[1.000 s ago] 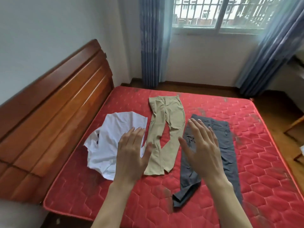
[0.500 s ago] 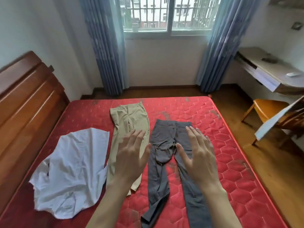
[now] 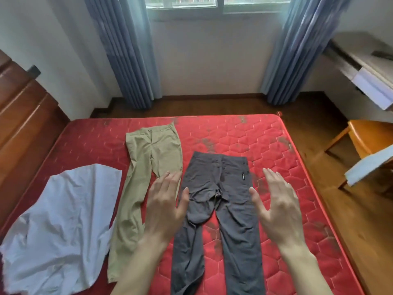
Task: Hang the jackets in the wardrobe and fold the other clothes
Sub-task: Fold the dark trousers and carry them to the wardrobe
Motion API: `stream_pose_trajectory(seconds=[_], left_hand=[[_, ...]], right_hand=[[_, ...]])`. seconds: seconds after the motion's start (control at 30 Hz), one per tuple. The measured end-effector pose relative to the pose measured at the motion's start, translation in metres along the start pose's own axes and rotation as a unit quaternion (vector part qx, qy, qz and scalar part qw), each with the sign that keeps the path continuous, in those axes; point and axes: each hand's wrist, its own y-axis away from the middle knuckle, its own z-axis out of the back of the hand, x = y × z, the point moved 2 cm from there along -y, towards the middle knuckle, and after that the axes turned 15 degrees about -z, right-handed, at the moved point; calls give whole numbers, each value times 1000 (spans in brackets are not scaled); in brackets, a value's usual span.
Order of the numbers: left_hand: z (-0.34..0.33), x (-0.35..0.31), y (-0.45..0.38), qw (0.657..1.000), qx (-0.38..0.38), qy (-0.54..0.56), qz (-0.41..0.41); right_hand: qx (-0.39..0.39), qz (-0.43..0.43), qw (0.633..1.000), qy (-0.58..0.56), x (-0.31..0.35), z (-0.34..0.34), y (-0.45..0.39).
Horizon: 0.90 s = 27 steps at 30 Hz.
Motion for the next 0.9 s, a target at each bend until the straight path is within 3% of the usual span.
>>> stream_pose_trajectory(seconds=[0.23,0.5,0.73,0.9], left_hand=[[-119,75,-36,999,26,33,5],[-280,158,-52,998,20,65,17],[-422,207,-53,998,52,28,-10],[-497,243,-54,997,71,32,19]], right_hand=[[20,-32,999,8,-57,-99,-62],[39,-76,990,-109,-121,-250,-135],[93,-132,983,-91,-194,-373,-186],[104,-174,978,-57,-241,-444,-221]])
